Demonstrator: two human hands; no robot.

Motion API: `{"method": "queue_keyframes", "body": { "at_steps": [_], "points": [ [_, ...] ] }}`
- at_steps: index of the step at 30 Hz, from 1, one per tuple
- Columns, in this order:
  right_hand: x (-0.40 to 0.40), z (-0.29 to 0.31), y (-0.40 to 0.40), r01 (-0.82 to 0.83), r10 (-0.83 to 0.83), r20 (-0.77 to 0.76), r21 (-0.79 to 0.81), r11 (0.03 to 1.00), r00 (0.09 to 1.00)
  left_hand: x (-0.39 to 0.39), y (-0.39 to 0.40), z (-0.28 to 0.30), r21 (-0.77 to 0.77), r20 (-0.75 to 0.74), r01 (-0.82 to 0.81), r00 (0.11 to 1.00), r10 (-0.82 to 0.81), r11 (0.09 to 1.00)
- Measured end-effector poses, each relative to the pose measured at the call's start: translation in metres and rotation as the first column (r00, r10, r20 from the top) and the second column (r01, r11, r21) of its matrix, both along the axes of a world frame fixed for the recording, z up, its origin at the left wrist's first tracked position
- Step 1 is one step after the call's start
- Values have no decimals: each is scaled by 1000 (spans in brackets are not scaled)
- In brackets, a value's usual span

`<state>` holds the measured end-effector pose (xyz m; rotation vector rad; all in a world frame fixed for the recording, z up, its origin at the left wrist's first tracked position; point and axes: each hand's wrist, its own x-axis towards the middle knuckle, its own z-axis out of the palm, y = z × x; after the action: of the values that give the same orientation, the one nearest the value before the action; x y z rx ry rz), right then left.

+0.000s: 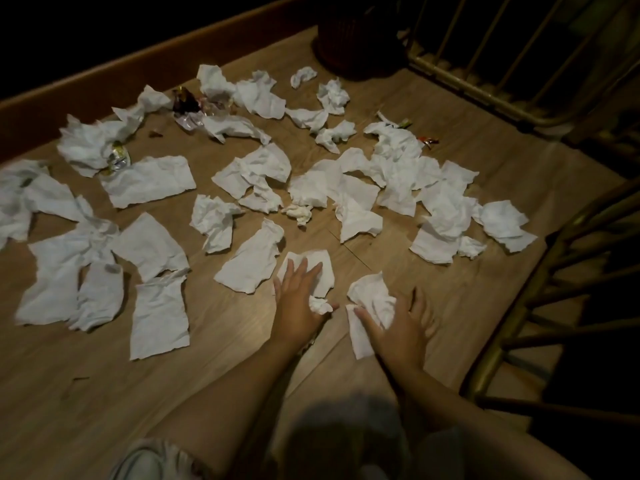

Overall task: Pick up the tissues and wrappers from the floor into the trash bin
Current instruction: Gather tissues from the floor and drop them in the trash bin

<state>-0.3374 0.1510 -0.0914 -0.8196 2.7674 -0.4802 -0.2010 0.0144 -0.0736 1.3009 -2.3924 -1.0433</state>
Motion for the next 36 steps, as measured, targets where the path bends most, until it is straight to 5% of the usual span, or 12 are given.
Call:
{"method": "queue_keyframes", "body": {
  "at_steps": [6, 10, 13, 17, 24, 31, 36],
  "points": [
    [11, -9, -20, -137, 163, 79, -262, 955, 983, -9, -2, -13, -57, -114, -55, 992, 48, 997],
    [16, 25, -75, 150, 4, 329, -442, 884, 944, -10, -31, 3, 0, -218, -113, 970, 111, 994],
    [13, 71, -118, 128, 92, 370, -529, 839, 924, -10, -61, 44, 97, -292, -252, 918, 269, 963],
    [11, 155, -148, -70, 262, 269, -560, 825, 927, 3, -89, 120, 138, -329, -396, 846, 420, 908],
    [52, 346, -155, 263, 62, 613, -426, 866, 788, 42, -87, 304, 325, -294, -472, 773, 562, 820],
    [86, 554, -177, 201, 26, 450, -448, 871, 892, 61, -106, 513, 552, -264, -550, 597, 757, 627],
    [102, 692, -197, 419, -79, 602, -450, 789, 795, 76, -123, 655, 569, -292, -542, 570, 768, 618]
  ]
}}
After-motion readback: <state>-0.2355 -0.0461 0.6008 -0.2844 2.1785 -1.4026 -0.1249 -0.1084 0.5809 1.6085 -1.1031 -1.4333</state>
